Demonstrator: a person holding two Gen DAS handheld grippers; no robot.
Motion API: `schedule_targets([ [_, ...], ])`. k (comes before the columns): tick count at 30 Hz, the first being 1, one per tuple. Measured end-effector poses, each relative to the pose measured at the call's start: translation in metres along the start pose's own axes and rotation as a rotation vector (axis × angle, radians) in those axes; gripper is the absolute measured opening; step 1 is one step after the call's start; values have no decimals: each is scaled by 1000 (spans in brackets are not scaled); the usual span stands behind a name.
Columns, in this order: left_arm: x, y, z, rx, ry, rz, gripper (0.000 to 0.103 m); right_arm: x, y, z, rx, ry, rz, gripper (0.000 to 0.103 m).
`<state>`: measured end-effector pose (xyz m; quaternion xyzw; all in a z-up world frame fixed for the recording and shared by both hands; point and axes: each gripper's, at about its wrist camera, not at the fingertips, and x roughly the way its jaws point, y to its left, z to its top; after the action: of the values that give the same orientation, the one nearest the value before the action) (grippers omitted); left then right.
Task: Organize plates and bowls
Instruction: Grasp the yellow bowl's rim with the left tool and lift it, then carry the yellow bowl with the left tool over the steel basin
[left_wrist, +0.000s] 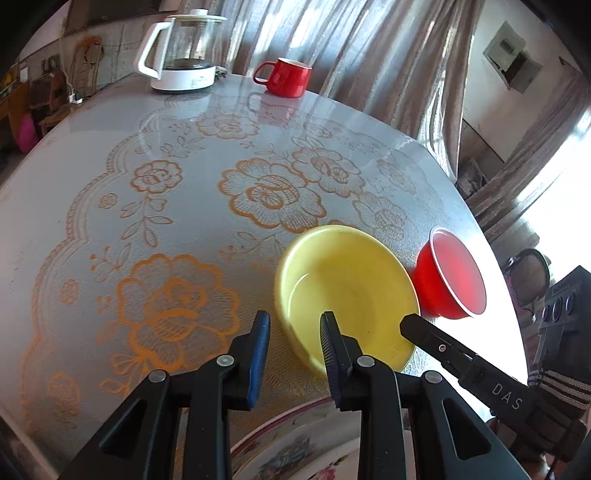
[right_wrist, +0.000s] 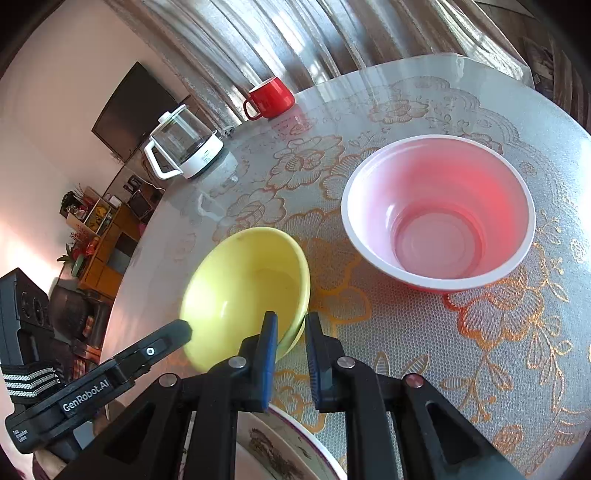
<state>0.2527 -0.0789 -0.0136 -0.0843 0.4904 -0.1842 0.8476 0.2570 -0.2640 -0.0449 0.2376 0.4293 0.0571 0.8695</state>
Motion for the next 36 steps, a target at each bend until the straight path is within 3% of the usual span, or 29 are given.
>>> schedule_targets([
  [3,2,-5,-2,24,-1,-7,23,4,1,2,-3,14,-5,15],
  [8,-10,-5,-5,51,-31,-4,23,1,7,0,-30,-5,-2,15],
  [17,-60,-1,-22,47,-109,13,23,-25,37,-10,-75,-47,55,15],
  [29,-138,31,-60,10,-227,23,23,-53,95,-41,-173,-62,168,15],
  [36,-168,62,-94,-19,-263,74,23,-51,129,-71,-227,-20,226,15],
])
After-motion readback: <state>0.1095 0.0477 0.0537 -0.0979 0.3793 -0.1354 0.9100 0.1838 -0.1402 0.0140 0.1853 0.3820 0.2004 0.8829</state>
